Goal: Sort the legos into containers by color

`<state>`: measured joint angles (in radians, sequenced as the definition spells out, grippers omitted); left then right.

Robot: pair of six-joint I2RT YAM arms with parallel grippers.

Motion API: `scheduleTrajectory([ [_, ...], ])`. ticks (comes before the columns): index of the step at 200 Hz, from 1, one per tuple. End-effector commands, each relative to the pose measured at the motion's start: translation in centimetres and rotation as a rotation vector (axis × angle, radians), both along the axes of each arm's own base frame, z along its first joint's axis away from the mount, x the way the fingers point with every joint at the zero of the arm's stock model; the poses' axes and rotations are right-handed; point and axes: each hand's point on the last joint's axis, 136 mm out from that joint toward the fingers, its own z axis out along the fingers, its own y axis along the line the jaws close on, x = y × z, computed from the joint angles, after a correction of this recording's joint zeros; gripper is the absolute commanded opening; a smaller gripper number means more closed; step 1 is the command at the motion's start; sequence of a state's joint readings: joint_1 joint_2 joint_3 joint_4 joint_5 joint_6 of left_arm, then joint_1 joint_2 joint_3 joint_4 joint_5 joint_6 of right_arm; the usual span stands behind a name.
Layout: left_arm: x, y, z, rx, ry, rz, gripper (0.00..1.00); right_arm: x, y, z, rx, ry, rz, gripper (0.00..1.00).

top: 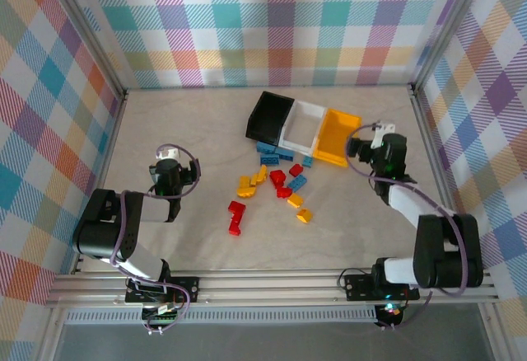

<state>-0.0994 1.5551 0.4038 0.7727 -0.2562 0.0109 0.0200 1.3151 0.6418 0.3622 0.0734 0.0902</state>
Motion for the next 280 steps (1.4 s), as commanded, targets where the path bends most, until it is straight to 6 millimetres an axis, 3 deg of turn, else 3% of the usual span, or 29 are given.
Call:
scheduleTrajectory([
  [1,1.0,0.8,2.5,-0.009,0.015,0.06,1.0,-1.2,-0.3,1.1,0.143,0.152,-0.101,1.0],
  [28,1.6,2.1,3.5,0.002,0.259,0.173,1.0,-1.4,0.5,4.0,0.292,0.275,-0.147,1.0],
  [56,1.5,1.6,6.1,-0.091,0.241,0.211,1.0,-1.0,1.8,5.4,0.39,0.375,-0.139,1.0],
  [125,1.6,-1.8,10.6,-0.256,0.455,0.149,1.0,-1.3,5.4,5.2,0.366,0.633,0.012,1.0],
  [144,1.9,-3.8,11.7,-0.368,0.427,0.11,1.0,-2.2,6.5,4.5,0.322,0.712,0.066,1.0],
  [183,1.8,-10.4,13.3,-0.46,0.482,-0.089,1.0,-5.0,8.9,1.9,0.221,0.869,0.167,1.0],
  [225,0.0,-16.7,12.2,-0.392,0.558,-0.291,1.0,-8.1,11.5,-1.5,0.13,0.997,0.255,0.96],
  [250,-0.9,-18.4,11.3,-0.415,0.599,-0.303,1.0,-10.4,13.9,-3.5,0.095,1.058,0.354,0.92],
  [280,-1.4,-19.0,10.8,-0.377,0.562,-0.308,1.0,-13.7,17.5,-5.3,0.083,1.101,0.533,0.86],
])
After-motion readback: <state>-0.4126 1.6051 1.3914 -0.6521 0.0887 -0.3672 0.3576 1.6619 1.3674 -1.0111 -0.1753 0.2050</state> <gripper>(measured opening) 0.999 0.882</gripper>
